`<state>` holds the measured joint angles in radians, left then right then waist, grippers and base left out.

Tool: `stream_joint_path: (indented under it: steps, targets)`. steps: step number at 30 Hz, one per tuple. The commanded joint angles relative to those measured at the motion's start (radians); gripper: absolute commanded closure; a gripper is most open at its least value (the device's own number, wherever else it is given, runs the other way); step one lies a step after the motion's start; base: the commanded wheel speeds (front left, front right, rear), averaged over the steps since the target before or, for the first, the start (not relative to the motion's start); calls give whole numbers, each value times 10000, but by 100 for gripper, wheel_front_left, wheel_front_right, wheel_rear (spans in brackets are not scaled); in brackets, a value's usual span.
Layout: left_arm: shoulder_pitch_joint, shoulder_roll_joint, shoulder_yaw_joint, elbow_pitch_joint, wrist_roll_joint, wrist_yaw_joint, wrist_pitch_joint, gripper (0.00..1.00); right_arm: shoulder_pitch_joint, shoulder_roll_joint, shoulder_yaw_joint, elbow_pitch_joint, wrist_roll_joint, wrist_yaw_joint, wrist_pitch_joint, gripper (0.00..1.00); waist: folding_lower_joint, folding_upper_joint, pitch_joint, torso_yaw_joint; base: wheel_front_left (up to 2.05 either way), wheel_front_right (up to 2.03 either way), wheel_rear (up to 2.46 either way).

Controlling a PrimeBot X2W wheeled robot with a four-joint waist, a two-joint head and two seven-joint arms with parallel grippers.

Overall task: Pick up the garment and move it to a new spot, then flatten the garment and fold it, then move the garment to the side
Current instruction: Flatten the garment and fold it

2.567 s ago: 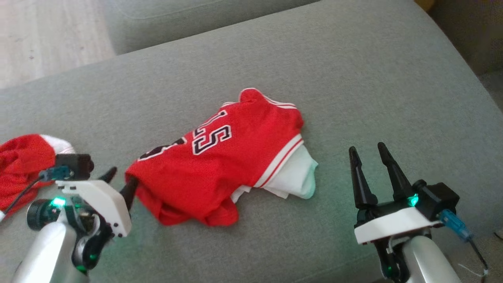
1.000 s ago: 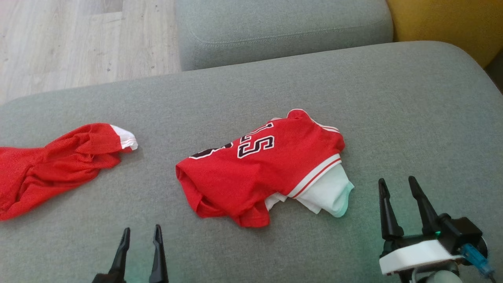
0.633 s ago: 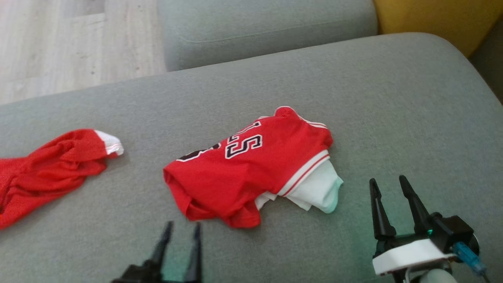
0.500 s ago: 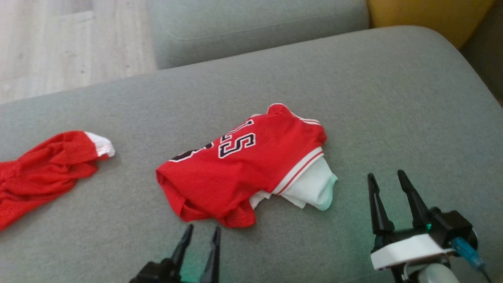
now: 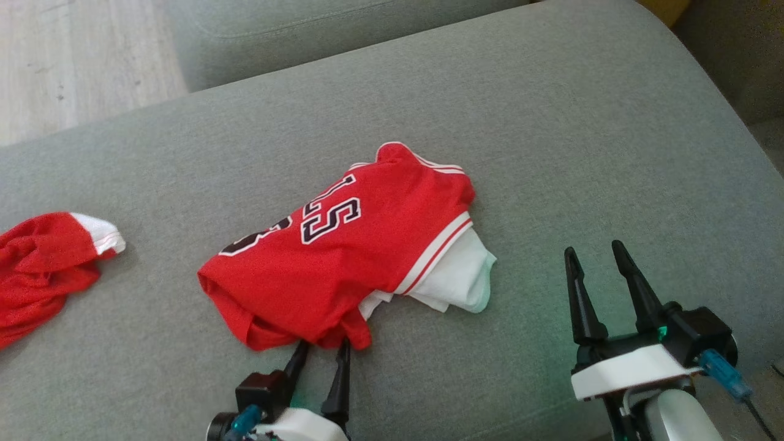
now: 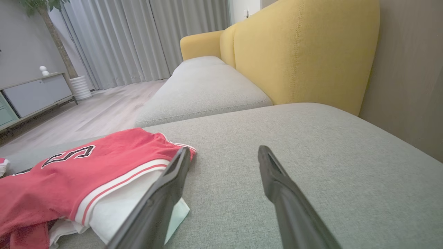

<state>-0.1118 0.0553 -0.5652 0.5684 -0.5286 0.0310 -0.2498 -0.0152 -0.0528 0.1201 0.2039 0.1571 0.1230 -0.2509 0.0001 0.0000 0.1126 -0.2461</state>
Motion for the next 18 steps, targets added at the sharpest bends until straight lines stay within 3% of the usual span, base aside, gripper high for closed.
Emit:
stream_joint_path:
  steps: [1,8,9,10,11,12,13,18]
  targets:
    - [-395,-50,163,-67,-114,75,-94,0,-419,-120,227,-305,24,77,-109,0,-1,0,41,-100,0,0,0]
    - [-567,-50,145,251,-585,419,-116,0,-402,-115,216,-295,10,77,-109,0,-1,0,26,-240,0,0,0]
    - [-575,-50,112,284,-638,421,-116,15,-399,-114,209,-293,9,77,-109,0,-1,0,24,-241,0,0,0]
    - [-585,-50,75,311,-695,421,-117,38,-400,-112,203,-289,7,77,-109,0,-1,0,23,-238,0,0,0]
    - [-609,-50,-19,323,-969,341,-118,68,-410,-106,201,-277,5,77,-109,0,-1,0,19,-221,0,0,0]
    - [-651,-50,-82,315,-1073,311,-118,90,-414,-102,205,-272,8,77,-109,0,-1,0,13,-206,0,0,0]
    - [-700,-50,-161,328,-1148,297,-118,100,-418,-98,218,-265,10,77,-109,0,-1,0,7,-189,0,0,0]
    - [-1057,-50,-475,428,-1334,275,-119,100,-426,-79,230,-236,16,77,-109,0,-1,0,-22,-74,0,0,0]
